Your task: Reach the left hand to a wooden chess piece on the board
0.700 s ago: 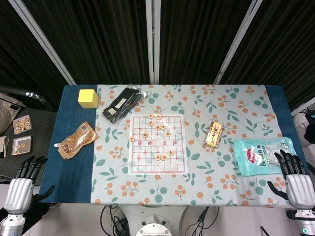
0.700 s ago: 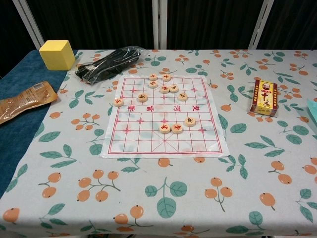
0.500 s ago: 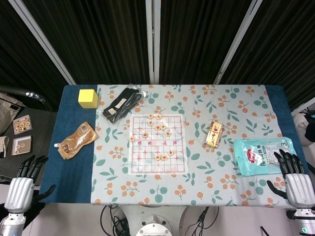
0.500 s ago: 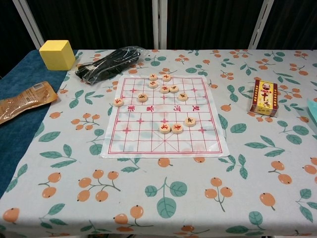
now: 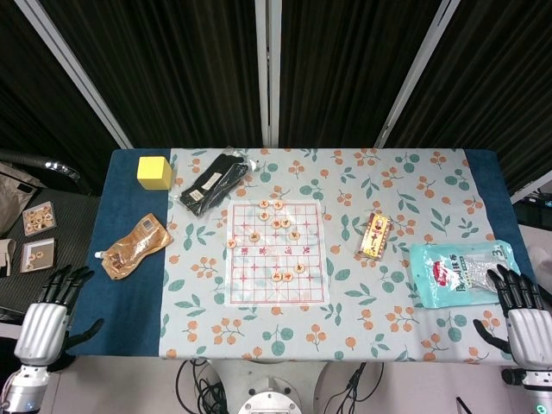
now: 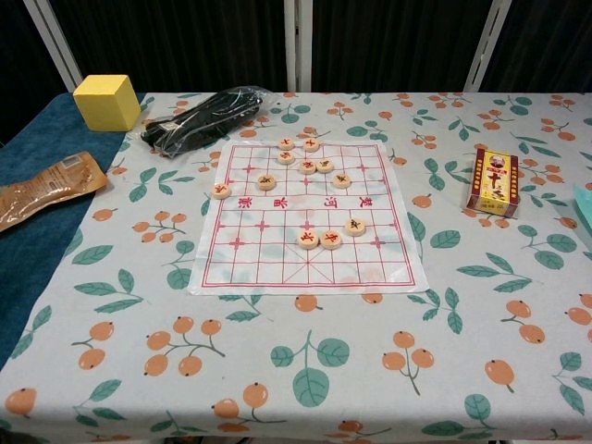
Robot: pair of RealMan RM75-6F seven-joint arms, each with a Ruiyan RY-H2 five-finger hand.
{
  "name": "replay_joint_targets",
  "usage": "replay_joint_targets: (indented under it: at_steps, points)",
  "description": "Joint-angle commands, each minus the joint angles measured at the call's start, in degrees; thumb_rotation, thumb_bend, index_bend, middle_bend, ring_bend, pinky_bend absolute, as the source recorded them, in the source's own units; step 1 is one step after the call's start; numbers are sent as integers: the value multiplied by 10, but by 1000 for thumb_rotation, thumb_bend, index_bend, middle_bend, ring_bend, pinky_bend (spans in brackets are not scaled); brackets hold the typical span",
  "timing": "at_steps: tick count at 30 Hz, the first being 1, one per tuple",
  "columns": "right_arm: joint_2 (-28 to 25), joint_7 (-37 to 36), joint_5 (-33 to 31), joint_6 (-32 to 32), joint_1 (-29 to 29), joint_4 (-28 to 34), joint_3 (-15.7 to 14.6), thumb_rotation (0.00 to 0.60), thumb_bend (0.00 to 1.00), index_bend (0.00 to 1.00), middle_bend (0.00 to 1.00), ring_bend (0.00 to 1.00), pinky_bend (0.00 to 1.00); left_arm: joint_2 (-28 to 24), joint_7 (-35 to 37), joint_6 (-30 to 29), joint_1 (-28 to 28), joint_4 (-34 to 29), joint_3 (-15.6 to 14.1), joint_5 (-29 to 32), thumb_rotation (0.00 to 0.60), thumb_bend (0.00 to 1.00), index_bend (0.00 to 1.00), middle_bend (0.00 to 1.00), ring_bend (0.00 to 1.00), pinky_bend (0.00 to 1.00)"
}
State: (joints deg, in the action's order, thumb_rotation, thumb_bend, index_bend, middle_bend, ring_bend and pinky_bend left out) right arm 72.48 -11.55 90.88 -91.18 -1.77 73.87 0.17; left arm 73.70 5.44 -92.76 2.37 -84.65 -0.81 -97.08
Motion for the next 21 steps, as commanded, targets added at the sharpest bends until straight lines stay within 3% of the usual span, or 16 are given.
replay_joint_targets:
  at_steps: [1,11,16,21]
  points:
    - [1,-2,0,0,0,0,1,600,154,0,0,0,0,-14,-8,37,34,-33,15,-5,600,180,134,105,0,94]
    - [4,-9,-4,3,1,-9,3,600,154,0,0,0,0,-12,-25,221,193,-120,92,34,600,180,148,105,0,80]
    - [4,-20,-4,-2,-3,-14,1,600,155,0,0,0,0,32,-57,302,264,-106,129,92,600,183,171,105,0,80]
    - [4,-30,-5,-3,-4,-21,2,600,155,0,0,0,0,88,-99,359,318,-69,147,143,600,192,180,107,0,80]
